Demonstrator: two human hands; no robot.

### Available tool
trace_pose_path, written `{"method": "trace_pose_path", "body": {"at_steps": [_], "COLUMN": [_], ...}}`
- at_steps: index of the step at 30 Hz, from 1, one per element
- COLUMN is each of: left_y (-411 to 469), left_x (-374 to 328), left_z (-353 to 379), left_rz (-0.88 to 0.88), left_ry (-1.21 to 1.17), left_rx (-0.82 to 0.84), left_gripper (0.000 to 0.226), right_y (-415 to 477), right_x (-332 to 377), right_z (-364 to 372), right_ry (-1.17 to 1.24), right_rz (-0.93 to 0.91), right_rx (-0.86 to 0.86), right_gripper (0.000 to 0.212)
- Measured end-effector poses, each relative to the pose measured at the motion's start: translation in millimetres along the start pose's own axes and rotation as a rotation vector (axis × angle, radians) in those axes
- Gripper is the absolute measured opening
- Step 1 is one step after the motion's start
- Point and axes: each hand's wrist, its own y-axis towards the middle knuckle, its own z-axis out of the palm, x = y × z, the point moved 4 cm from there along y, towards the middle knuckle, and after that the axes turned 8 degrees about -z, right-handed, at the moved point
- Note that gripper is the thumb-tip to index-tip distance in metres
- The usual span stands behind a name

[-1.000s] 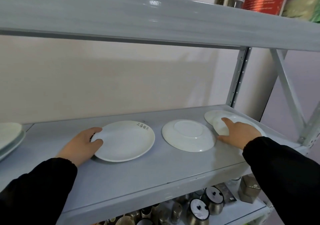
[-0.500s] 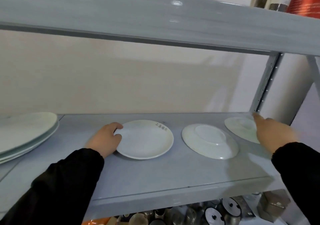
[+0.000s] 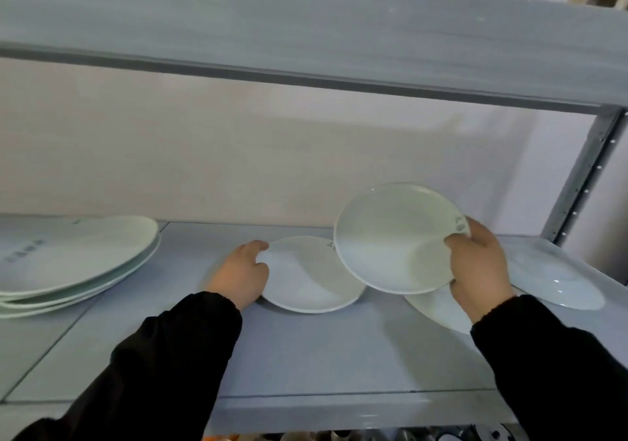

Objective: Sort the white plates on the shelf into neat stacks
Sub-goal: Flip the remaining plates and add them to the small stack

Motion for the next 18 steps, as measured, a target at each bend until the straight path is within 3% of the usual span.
{"method": "trace_pose_path", "body": {"at_steps": [4, 8, 12, 15, 18], "left_y": [-2, -3, -2, 0, -1], "left_x": [-2, -3, -4, 0, 1], "left_z": [0, 1, 2, 2, 1], "left_rz": [0.005, 0.013, 0.023, -0.002, -0.022], "left_ry": [-0.035, -0.069, -0.105, -0.100, -0.101], "left_rx": [0.014, 0.019, 0.034, 0.037, 0.047], "left_gripper": [0.055, 0.057, 0.054, 0.058, 0.060], "right_y": [-15, -16, -22, -28, -33], "right_x": [-46, -62, -53, -43, -40], "right_z": [35, 46, 51, 51, 53], "right_ry": [0.292, 0.344, 0.072, -0.262, -0.316], "right_rz": [0.243, 0.306, 0.161, 0.070, 0.074], "right_rx": [0.117, 0.166, 0.296, 0.373, 0.436], "right_gripper": [0.049, 0.052, 0.051, 0.067, 0.062]}}
